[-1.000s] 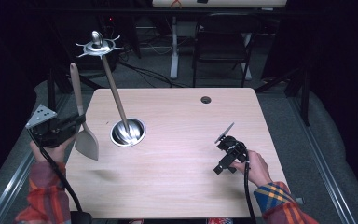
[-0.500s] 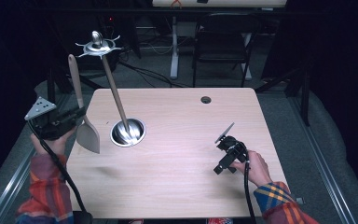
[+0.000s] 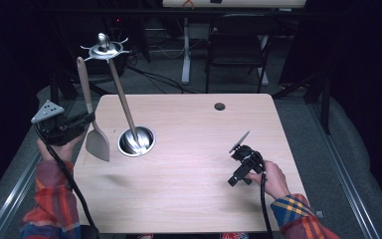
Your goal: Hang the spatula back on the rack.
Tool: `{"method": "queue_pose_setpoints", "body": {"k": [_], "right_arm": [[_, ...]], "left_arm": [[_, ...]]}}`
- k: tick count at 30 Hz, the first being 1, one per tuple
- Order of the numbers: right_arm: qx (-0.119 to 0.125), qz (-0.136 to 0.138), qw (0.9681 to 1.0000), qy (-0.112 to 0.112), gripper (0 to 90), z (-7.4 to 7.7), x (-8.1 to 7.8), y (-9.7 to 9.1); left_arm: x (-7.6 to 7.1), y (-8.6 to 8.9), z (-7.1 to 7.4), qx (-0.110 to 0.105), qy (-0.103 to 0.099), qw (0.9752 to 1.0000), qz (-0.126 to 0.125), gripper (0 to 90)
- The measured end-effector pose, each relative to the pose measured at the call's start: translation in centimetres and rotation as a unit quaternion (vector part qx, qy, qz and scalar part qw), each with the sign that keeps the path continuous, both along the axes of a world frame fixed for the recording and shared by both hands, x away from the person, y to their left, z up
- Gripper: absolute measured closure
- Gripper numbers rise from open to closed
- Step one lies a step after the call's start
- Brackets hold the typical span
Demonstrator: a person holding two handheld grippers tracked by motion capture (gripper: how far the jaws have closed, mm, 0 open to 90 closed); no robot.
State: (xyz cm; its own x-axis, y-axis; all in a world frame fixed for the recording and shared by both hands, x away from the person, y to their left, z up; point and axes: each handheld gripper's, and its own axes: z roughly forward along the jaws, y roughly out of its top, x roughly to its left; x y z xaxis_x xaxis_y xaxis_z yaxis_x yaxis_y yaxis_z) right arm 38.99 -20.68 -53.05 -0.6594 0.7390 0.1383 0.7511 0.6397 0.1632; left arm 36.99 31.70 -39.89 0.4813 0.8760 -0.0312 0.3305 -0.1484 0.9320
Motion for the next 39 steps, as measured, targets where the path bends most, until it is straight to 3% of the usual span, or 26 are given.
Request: {"method": "queue_pose_setpoints", "body": {"k": [7, 15, 24, 39], "right_arm": [[-0.001, 0.000, 1.0000, -0.002, 0.0, -0.1, 0.0, 0.0], [0.000, 0.000, 1.0000, -0.002, 0.0, -0.1, 0.0, 0.0], [0.001, -0.001, 1.0000, -0.001, 0.0, -0.1, 0.1, 0.0], [-0.004, 0.006, 1.0000, 0.002, 0.0, 0.1, 0.0, -0.1]], "left_arm": [[0.4, -0.1, -0.1, 0.000, 0.010, 0.9999, -0.014, 78.6], [1.0, -0.5, -0.1, 0.004, 0.017, 0.9998, -0.013, 78.6], [1.5, -0.7, -0.2, 0.017, 0.012, 0.9998, -0.004, 78.6], [2.2, -1.1, -0.2, 0.019, 0.013, 0.9997, -0.004, 78.6]]}}
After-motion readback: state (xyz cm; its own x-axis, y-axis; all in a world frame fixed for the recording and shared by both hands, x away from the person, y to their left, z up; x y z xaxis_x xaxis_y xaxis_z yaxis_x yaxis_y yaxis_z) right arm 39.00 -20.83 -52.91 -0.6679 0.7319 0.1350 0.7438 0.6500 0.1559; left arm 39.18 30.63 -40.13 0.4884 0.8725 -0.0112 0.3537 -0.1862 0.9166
